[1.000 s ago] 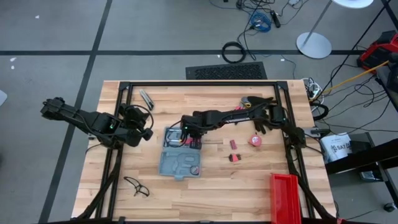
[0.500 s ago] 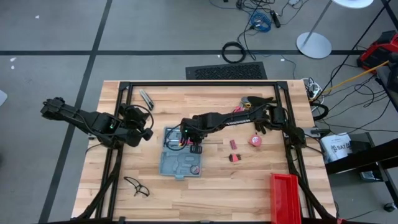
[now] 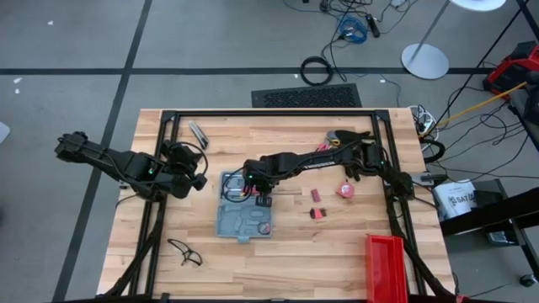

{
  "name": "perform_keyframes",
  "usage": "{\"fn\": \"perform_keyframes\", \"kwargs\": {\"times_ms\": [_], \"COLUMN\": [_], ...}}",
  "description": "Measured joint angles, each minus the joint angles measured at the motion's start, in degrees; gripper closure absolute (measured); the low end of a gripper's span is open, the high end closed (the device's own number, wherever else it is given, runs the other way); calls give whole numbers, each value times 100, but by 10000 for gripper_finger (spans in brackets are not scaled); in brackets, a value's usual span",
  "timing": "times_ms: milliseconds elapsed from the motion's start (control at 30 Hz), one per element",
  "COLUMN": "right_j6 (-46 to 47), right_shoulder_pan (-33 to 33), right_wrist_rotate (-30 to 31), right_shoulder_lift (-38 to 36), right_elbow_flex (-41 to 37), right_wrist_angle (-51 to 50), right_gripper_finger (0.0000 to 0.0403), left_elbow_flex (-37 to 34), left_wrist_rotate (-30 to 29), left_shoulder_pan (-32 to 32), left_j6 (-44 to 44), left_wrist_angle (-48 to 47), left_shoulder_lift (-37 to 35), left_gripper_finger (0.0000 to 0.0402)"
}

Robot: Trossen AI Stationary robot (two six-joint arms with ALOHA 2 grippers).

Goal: Prefit tool cases
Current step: Put the top pink terminal block into the gray prefit tool case

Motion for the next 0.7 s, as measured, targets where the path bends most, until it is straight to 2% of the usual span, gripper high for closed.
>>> {"fn": "perform_keyframes", "kwargs": {"times_ms": [233, 533, 700], "right_j6": [-90, -7, 18], "right_shoulder_pan": [-19, -90, -90], "right_wrist_rotate": [35, -5, 16], "right_shoulder_lift": [-96, 129, -58], "right_elbow_flex": [-10, 17, 20], "right_wrist_angle": [103, 156, 31], "right_gripper_finger": [403, 403, 403], "left_elbow_flex": [0, 0, 0], "left_wrist_rotate": [1, 25, 39], "left_shoulder_pan": [0, 0, 0], "left_j6": [0, 0, 0], "left_wrist_angle": [1, 1, 1], "left_shoulder_lift": [15, 114, 157], "left_gripper_finger": [391, 391, 391]}}
